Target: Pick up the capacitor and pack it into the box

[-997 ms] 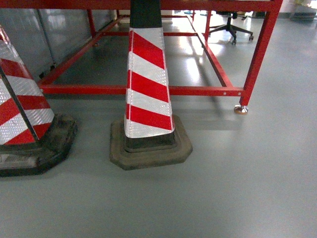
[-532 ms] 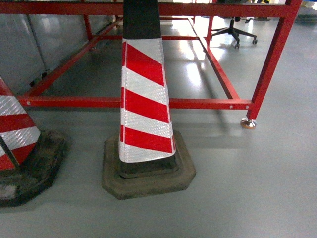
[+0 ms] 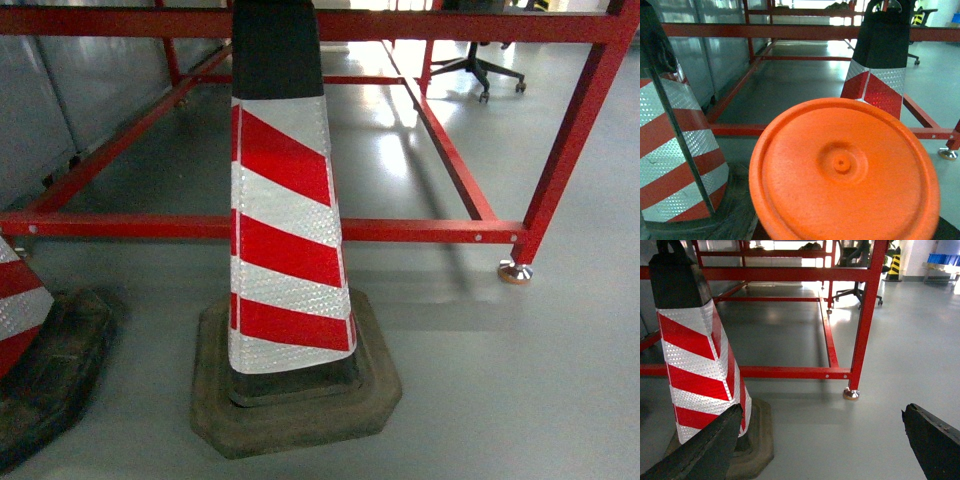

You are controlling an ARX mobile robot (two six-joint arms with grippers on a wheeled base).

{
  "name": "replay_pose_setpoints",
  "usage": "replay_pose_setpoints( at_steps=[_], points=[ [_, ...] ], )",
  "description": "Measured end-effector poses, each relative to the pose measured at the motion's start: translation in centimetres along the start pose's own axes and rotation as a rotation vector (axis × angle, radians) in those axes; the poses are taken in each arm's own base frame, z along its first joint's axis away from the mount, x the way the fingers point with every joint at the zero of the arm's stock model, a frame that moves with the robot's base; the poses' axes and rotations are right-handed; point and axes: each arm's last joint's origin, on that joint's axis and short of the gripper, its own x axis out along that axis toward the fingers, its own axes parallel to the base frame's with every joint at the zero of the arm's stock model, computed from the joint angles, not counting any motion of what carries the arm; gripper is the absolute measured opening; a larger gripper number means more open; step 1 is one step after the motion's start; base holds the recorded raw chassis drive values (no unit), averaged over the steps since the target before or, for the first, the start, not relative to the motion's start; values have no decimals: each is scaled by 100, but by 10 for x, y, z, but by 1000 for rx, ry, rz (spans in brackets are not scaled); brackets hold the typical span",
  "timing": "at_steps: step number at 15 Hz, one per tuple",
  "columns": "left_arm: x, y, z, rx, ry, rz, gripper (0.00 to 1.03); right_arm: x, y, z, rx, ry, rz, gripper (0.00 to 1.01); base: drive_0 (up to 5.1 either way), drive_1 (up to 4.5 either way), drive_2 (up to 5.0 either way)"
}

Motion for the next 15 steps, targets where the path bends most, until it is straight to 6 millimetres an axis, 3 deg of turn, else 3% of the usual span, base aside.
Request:
replay_pose_setpoints(
  at_steps=[15],
  points=[
    [0, 0, 0, 0, 0, 1, 44, 0, 0, 0, 0, 0, 0, 98, 0, 0, 0]
  ],
)
